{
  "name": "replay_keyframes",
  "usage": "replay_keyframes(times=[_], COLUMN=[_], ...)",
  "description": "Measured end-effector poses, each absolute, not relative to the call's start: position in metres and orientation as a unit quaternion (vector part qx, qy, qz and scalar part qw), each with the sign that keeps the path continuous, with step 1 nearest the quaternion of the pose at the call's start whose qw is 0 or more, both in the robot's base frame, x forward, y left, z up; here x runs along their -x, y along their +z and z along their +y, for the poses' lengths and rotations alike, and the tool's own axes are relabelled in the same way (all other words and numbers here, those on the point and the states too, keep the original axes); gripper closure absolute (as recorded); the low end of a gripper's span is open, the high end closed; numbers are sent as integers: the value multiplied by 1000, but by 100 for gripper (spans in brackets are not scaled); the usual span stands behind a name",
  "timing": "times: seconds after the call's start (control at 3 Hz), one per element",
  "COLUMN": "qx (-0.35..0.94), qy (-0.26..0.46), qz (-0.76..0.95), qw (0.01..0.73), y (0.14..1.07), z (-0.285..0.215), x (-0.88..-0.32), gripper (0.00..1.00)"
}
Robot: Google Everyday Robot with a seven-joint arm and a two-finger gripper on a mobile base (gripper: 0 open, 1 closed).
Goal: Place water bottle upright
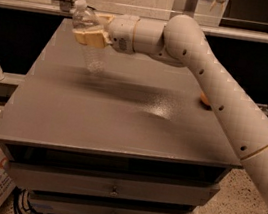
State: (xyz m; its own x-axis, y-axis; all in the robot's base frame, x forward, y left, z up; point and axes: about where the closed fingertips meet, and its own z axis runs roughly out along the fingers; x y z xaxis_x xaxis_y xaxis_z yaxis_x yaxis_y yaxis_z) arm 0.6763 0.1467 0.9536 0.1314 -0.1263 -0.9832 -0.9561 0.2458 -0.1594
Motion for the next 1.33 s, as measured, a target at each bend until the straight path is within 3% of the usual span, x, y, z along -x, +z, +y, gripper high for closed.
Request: replay_keyframes(times=[1.0,1.33], qx=[500,500], qy=[380,380], qz=[550,550], qw=[550,550], y=[922,925], z=[133,133], x=[-656,-656], gripper=[100,83])
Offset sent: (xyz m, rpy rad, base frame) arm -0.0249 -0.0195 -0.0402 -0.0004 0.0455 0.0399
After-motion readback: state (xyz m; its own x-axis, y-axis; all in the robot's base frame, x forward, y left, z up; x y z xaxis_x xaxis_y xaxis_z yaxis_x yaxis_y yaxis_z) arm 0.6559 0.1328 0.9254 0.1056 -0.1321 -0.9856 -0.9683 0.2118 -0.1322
